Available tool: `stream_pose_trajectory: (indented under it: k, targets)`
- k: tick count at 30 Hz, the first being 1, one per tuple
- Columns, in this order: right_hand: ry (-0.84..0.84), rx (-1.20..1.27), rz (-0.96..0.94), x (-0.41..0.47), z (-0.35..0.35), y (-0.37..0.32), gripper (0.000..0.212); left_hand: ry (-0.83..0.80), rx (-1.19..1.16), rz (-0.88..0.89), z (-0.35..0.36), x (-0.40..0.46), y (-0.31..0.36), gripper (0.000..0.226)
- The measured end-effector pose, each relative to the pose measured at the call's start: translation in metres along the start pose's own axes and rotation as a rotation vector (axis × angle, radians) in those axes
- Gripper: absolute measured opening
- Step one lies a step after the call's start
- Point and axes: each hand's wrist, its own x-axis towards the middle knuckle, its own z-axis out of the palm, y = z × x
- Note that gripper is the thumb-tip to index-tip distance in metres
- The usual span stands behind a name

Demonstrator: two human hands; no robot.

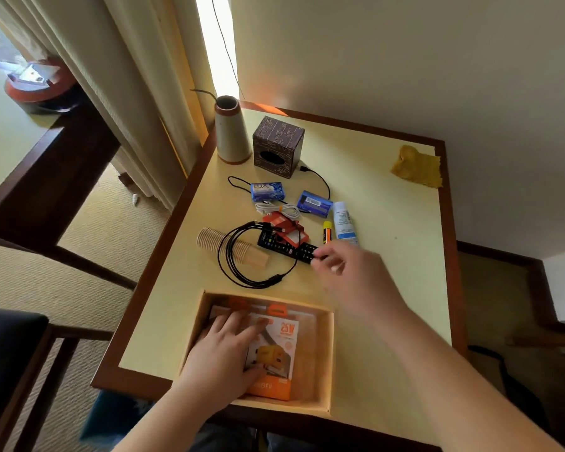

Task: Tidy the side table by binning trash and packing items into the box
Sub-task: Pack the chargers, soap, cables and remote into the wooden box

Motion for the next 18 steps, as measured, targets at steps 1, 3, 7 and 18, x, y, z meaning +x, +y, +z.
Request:
stream_pose_trajectory:
  k: [1,3,7,18]
  targets:
    - [0.093,0.045,0.054,0.018,-0.007,0.016,0.013,-0.008,-0.015,-0.015,0.001,0.0,0.001,0.082]
    - [0.152,0.03,0.208,0.055,-0.007,0.055,0.024,-0.008,-0.033,-0.032,0.002,0.001,0.003,0.083]
    - [0.007,-0.14,0.457,0.104,0.019,0.12,0.063,-0.022,-0.091,-0.071,0.004,-0.002,0.004,0.075]
    - [0.094,0.097,0.562,0.127,0.031,0.155,0.037,0.046,-0.103,-0.14,0.005,-0.015,0.024,0.064]
